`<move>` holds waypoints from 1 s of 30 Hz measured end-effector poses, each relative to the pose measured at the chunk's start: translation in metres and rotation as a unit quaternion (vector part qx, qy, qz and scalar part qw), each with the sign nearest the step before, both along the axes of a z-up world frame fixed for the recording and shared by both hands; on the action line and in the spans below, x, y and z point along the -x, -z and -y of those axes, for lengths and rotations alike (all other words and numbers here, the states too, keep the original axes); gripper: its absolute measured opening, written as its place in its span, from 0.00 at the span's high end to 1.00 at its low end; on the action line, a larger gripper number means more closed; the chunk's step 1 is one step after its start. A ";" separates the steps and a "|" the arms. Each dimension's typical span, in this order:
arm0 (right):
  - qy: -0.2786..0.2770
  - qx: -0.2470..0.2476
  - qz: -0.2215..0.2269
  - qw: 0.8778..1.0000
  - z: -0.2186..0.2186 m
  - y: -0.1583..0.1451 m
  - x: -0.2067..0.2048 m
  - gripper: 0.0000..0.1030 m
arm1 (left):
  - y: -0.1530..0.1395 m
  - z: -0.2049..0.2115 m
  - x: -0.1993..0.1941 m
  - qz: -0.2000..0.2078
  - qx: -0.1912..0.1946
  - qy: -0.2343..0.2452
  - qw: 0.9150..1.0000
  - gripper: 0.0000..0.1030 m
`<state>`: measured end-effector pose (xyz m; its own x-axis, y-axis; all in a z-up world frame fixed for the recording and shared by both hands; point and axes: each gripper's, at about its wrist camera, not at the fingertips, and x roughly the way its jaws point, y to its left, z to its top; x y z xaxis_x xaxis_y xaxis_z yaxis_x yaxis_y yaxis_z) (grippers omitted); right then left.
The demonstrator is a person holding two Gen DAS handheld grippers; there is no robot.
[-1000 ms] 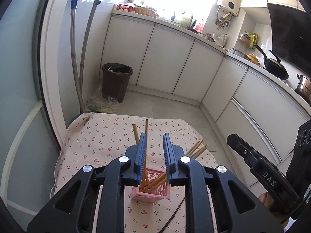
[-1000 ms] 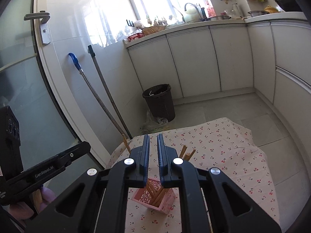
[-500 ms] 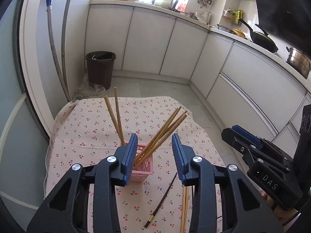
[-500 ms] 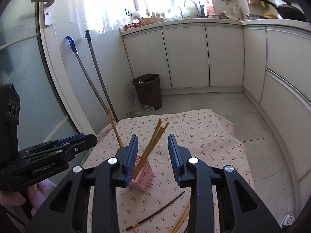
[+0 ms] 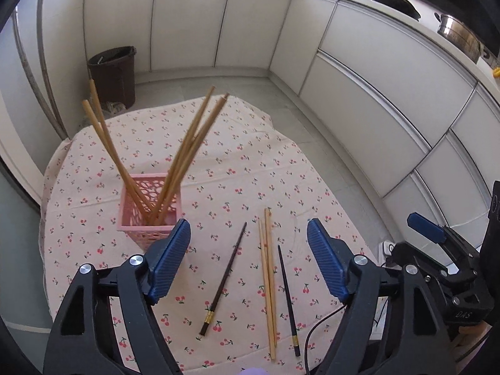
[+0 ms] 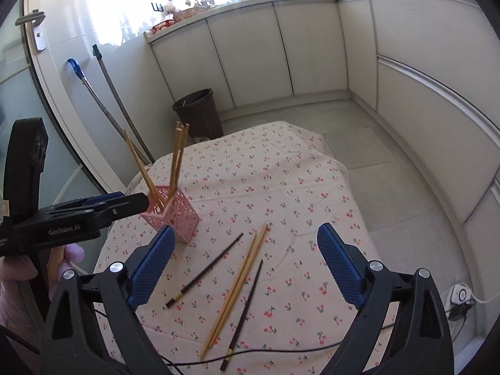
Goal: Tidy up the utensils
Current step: 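Move both open tools back over the remaining chopsticks on the cloth, then close the left tool on a wooden chopstick while the right tool grasps another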
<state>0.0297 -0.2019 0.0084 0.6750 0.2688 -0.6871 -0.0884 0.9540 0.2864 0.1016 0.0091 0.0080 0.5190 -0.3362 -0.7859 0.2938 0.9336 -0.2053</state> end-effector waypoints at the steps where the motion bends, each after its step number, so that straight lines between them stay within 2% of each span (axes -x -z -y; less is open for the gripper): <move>1: 0.003 0.002 -0.015 1.000 0.006 0.005 0.006 0.13 | 0.005 0.004 -0.001 -0.011 -0.003 0.006 1.000 0.26; 4: 0.012 -0.012 -0.056 0.998 0.026 0.016 0.024 0.13 | 0.017 0.018 -0.004 -0.039 -0.007 0.022 0.999 0.25; 7: -0.015 -0.054 -0.120 0.991 0.039 0.023 0.048 0.13 | 0.028 0.032 -0.006 -0.079 -0.001 0.041 0.996 0.23; 11: -0.063 -0.060 -0.144 0.986 0.038 0.008 0.085 0.13 | 0.048 0.044 -0.014 -0.131 0.019 0.047 0.990 0.23; 13: -0.087 -0.082 -0.132 0.984 0.037 -0.014 0.098 0.13 | 0.059 0.047 -0.019 -0.160 0.031 0.045 0.986 0.23; 15: -0.098 -0.087 -0.088 0.988 0.037 -0.041 0.106 0.13 | 0.070 0.048 -0.026 -0.184 0.042 0.033 0.981 0.23; 18: -0.058 -0.031 -0.015 0.998 0.040 -0.057 0.098 0.08 | 0.082 0.052 -0.035 -0.193 0.041 0.012 0.980 0.26; 20: -0.004 0.018 0.016 1.000 0.045 -0.049 0.073 0.08 | 0.091 0.057 -0.043 -0.199 0.038 0.003 0.979 0.35; 21: 0.018 0.021 0.022 0.999 0.049 -0.041 0.056 0.08 | 0.096 0.059 -0.048 -0.203 0.037 -0.001 0.978 0.39; 23: 0.055 -0.002 0.008 0.998 0.059 -0.023 0.023 0.08 | 0.103 0.063 -0.055 -0.209 0.034 -0.008 0.977 0.52; 25: 0.085 -0.044 -0.017 0.995 0.069 -0.003 -0.006 0.08 | 0.109 0.067 -0.062 -0.208 0.028 -0.014 0.978 0.61; 27: 0.093 -0.084 -0.011 0.992 0.075 0.013 -0.021 0.08 | 0.114 0.071 -0.068 -0.202 0.016 -0.021 0.979 0.68; 30: 0.087 -0.064 -0.001 0.994 0.072 0.029 -0.027 0.08 | 0.126 0.074 -0.076 -0.207 -0.001 -0.024 0.978 0.76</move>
<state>0.0569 -0.2738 -0.0201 0.7170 0.2342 -0.6565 0.0750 0.9105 0.4067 0.1774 -0.0649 -0.1177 0.1710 -0.3175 -0.9327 0.1409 0.9448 -0.2957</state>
